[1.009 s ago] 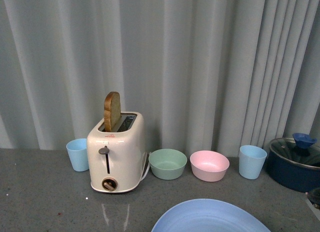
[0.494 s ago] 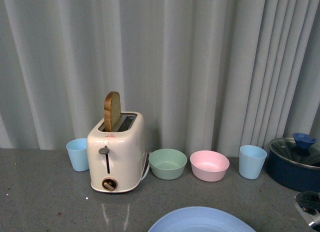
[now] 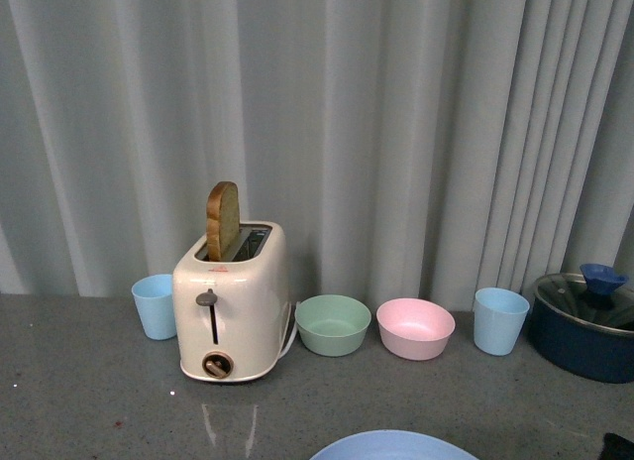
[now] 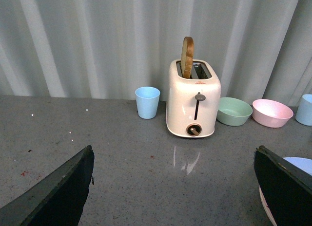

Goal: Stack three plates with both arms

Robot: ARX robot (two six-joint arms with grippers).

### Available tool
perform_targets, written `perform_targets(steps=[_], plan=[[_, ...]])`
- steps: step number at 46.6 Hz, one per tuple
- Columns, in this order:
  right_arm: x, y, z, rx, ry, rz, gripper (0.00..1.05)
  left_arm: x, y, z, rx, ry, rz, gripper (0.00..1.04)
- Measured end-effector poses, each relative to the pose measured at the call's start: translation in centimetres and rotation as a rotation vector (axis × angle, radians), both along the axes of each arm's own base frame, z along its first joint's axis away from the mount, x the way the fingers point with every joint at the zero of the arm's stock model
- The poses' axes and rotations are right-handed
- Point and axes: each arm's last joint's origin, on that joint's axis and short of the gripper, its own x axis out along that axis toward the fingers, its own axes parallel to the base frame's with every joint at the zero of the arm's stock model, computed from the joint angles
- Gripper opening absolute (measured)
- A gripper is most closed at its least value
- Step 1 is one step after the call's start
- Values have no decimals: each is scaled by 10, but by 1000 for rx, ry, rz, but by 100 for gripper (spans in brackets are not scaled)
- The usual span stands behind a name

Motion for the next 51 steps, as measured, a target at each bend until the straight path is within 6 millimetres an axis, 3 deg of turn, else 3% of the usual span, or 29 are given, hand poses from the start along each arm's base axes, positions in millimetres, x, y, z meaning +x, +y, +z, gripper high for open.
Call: perform_targets(steps=[6, 12, 18, 24, 27, 33, 44, 48, 51], plan=[[-17, -19, 25, -44, -52, -95, 97, 0, 0, 0, 0, 0, 0, 98], [-35, -33, 72, -179, -215, -212, 97, 0, 0, 0, 0, 0, 0, 98], [-64, -29, 126, -327, -432, -251, 97, 0, 0, 0, 0, 0, 0, 98], [-85, -20, 152, -400, -558, -253, 97, 0, 0, 0, 0, 0, 0, 98], [-96, -12, 161, -440, -721, -302, 87, 0, 0, 0, 0, 0, 0, 98], [-121, 3, 149, -442, -835, -299, 56, 0, 0, 0, 0, 0, 0, 98], [-133, 3, 119, -451, -803, -300, 15, 0, 0, 0, 0, 0, 0, 98], [-137, 3, 115, -451, -813, -301, 2, 0, 0, 0, 0, 0, 0, 98], [-140, 3, 111, -452, -818, -302, 3, 0, 0, 0, 0, 0, 0, 98]])
